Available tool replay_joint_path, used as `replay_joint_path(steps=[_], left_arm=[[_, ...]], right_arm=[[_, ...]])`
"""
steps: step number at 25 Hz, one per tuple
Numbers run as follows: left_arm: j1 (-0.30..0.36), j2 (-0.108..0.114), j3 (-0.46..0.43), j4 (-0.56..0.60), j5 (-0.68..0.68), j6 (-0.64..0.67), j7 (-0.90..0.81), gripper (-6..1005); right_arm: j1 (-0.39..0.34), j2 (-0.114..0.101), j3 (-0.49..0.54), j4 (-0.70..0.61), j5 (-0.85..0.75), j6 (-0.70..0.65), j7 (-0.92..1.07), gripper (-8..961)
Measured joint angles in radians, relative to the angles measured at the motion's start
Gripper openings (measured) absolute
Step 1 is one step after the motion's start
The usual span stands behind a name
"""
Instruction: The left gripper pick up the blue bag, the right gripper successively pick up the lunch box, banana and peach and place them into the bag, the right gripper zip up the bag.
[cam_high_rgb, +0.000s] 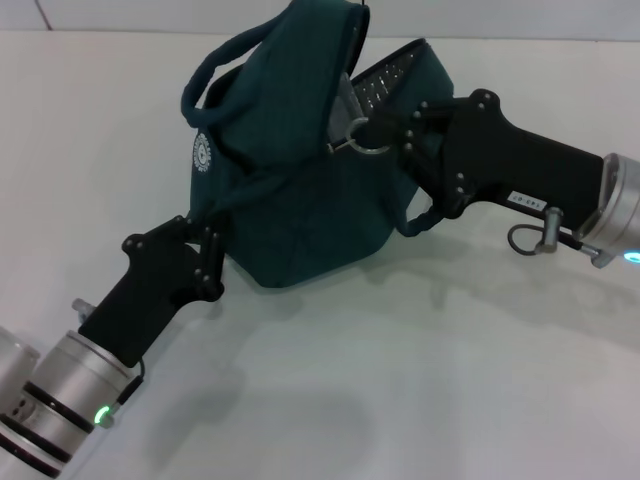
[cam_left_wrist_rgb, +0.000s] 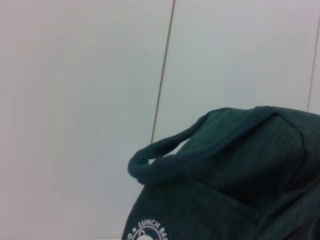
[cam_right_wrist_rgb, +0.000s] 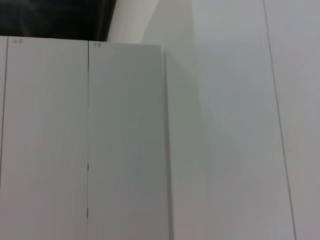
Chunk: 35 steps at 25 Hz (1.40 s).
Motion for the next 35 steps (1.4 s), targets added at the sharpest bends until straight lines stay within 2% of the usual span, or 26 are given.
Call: replay_joint_path(steps=[5, 10, 13, 35], left_arm=[[0.006, 0.006, 0.049, 0.028, 0.001, 0.033, -0.007, 44], [0.008, 0.008, 0.104, 0.037, 0.003, 0.048, -0.009, 43], [0.007, 0.008, 0.12, 0.038, 0.013, 0.049, -0.009, 42], [-0.004, 0.001, 0.187, 0.045, 0.051, 0.037, -0.003, 41]], right_arm=[[0.013, 0.001, -0.002, -0.018, 0.001, 0.02, 0.004, 10], [0.052, 0.004, -0.001, -0.018, 0.024, 0.136, 0.005, 10], [0.075, 0.004, -0.003, -0.008, 0.032, 0.161, 0.005, 10], [0.049, 0.002, -0.021, -0.004, 0.089, 0.123, 0.007, 9]])
